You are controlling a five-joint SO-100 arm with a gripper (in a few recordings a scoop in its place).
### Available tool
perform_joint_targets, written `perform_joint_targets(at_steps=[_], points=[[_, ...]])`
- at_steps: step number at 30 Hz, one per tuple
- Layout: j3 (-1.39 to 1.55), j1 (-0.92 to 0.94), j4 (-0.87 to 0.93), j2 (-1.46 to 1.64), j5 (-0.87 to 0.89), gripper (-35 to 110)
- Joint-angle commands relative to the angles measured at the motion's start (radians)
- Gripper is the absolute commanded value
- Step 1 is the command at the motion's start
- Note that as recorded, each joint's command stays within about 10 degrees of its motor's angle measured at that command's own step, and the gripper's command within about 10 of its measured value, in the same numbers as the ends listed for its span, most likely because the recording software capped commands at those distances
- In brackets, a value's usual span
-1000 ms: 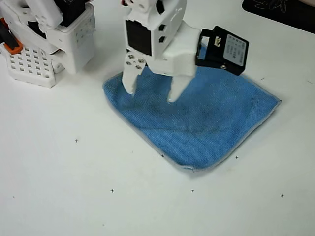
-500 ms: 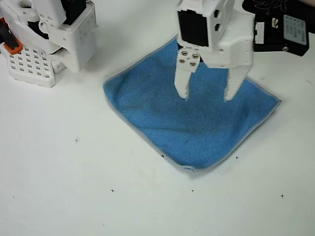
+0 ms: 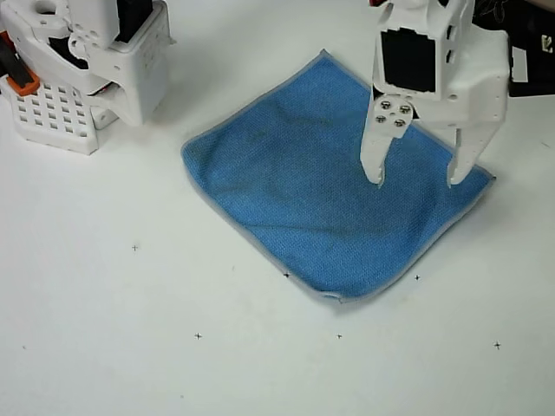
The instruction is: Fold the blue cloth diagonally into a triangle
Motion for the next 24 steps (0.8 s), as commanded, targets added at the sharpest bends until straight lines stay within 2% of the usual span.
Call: perform_joint_targets(at_steps=[1,10,24], points=[[-0.114,-0.032,0.012,-0.009,-0.008,35],[-0.299,-0.064,0.017,-0.179,-0.003,35],[-0.330,-0.103,0.011,-0.245,0.028,35]])
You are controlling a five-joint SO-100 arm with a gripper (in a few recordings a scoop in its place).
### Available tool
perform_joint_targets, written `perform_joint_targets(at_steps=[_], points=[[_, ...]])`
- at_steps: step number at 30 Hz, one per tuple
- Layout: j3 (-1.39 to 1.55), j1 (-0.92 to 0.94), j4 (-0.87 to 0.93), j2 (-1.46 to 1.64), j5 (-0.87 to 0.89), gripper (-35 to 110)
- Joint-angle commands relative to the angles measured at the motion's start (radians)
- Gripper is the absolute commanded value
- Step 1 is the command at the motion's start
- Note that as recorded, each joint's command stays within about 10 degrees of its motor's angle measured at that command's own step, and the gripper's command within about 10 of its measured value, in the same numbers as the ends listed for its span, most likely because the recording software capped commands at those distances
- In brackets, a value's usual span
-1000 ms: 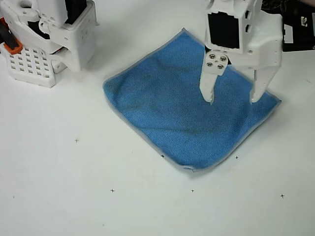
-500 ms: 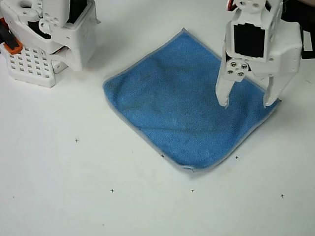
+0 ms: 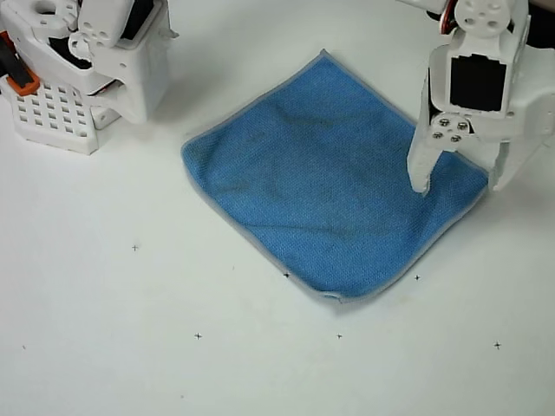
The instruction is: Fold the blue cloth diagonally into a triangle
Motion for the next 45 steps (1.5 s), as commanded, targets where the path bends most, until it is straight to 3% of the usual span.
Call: perform_joint_targets(at_steps=[1,16,45], points=[[-0.080,-0.023,0.011,0.031,0.000,35],[-0.276,-0.038,0.029,-0.147,0.003,35],[-0.314,-0.115,0.058,-0.206,0.046,35]])
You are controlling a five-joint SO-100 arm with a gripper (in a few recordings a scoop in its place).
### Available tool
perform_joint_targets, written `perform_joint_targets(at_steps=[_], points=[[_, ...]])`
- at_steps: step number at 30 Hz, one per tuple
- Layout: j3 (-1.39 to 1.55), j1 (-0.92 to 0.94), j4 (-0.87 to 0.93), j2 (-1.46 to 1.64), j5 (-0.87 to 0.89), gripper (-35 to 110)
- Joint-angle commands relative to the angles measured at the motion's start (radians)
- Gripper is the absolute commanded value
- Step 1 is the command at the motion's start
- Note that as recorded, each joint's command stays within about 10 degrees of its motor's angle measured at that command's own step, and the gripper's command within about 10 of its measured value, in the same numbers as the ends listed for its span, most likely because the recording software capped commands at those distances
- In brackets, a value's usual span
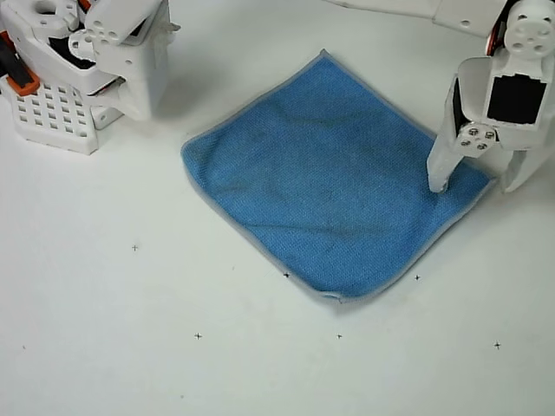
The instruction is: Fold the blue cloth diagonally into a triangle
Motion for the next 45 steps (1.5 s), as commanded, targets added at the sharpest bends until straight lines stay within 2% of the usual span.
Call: perform_joint_targets(at_steps=[1,19,33,45], points=[[-0.077,-0.035,0.008,0.043,-0.003,35],[-0.092,-0.026,0.038,-0.003,0.014,33],[-0.098,-0.029,0.038,-0.015,0.018,16],[-0.097,-0.026,0.038,-0.023,0.028,10]])
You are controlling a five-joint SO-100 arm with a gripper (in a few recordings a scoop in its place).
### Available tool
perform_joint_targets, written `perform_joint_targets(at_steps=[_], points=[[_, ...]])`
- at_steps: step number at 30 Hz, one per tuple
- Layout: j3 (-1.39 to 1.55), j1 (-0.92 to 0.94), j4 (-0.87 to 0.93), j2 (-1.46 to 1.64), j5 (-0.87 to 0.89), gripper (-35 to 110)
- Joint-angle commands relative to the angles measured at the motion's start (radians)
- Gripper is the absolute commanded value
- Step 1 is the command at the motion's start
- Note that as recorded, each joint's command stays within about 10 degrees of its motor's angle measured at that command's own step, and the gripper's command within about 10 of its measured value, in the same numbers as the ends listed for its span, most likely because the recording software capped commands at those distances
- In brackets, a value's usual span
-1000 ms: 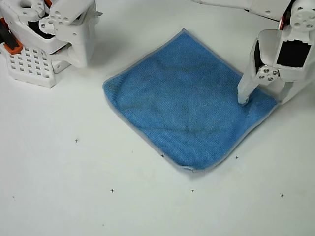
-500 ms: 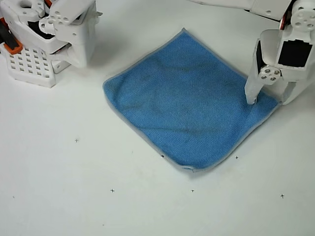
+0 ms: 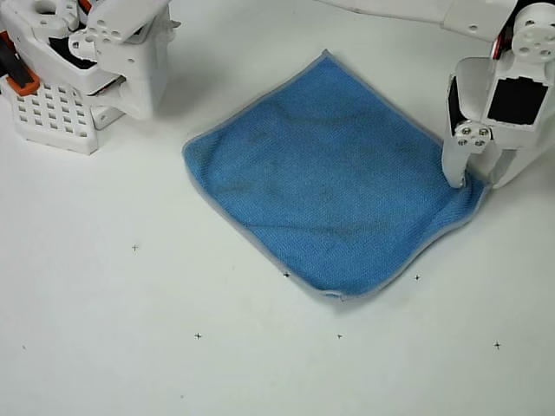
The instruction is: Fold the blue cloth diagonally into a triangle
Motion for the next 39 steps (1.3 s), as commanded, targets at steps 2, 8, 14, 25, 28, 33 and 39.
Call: perform_joint_targets(at_steps=[2,8,14,25,28,33,39], points=[[-0.069,-0.002,0.018,0.043,0.005,7],[-0.066,-0.002,0.018,0.038,0.009,1],[-0.066,0.002,0.018,0.038,0.009,0],[-0.141,0.003,0.130,0.044,0.008,0],[-0.198,-0.002,0.173,0.044,0.003,0],[-0.327,0.005,0.250,0.037,-0.005,0],[-0.360,-0.002,0.282,0.037,0.009,0]])
